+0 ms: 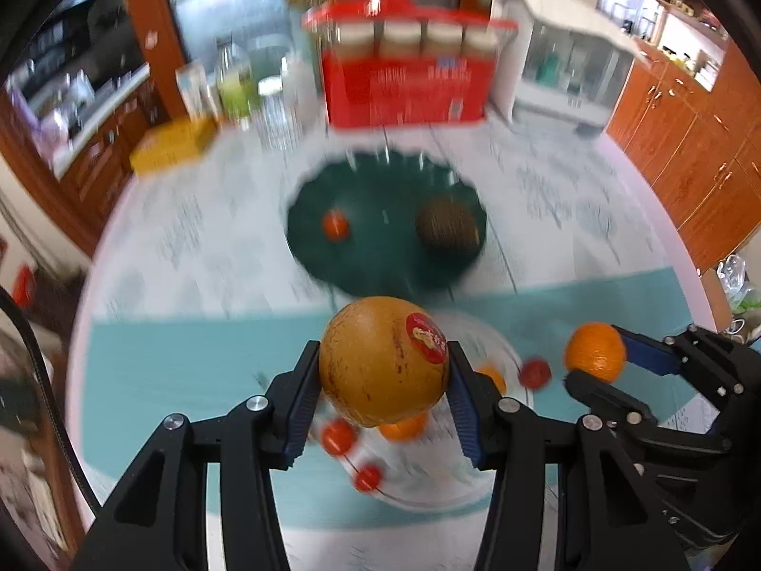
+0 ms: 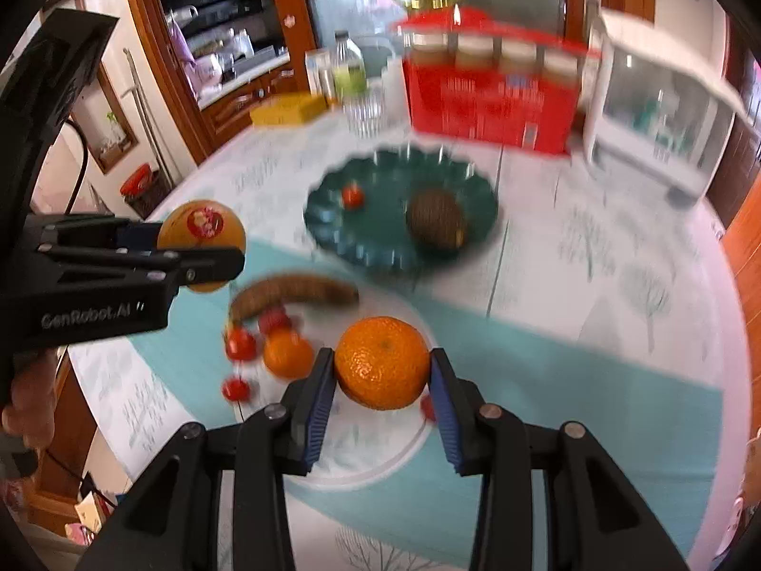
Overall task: Organize fruits
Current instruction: 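Carry grapefruit and mandarin onto the green plate and open both tools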
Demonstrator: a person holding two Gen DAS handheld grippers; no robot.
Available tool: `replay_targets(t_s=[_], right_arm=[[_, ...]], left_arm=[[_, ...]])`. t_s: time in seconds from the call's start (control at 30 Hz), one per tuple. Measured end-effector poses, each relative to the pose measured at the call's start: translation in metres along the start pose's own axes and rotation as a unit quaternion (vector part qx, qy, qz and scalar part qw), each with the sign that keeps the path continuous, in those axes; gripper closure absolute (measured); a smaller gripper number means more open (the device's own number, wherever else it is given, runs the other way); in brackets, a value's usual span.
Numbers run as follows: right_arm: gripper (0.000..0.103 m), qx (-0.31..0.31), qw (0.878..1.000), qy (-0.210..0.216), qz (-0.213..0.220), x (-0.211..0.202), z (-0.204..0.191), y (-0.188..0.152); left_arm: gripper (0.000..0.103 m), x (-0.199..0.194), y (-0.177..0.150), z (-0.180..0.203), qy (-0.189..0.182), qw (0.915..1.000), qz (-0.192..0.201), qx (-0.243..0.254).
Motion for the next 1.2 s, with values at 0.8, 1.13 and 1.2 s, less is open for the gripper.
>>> replay_targets(t_s=[0.8,1.13,1.2], right_arm=[[0.064,0.122,0.987,-0.1,0.038,0.066,0.056,0.195],[0.063,0.133,0.986,-0.092,-0.041,0.16,0.065,0.173],[0.063,0.13,0.986,-0.093,-0.053,0.173,0.065,0.169]], left_arm=[[0.054,0.067,0.177,-0.057,-0.028,0.9981,0.039,0.039],[0.054,0.166,0.162,-0.054,-0.041,0.9983,-0.013,0.039],[0.054,0.183,0.158,-0.054,-0.042,0.9981,-0.023,0.039]])
Point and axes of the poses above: each gripper's, at about its wrist camera, not at the fingertips, and x roughly the way its jaws point, z to its right, y to its top, the point moved 6 cm from there along x, roughly the way its jaws point, and after that the axes turned 1 degree about -z, right-handed, at the moved point
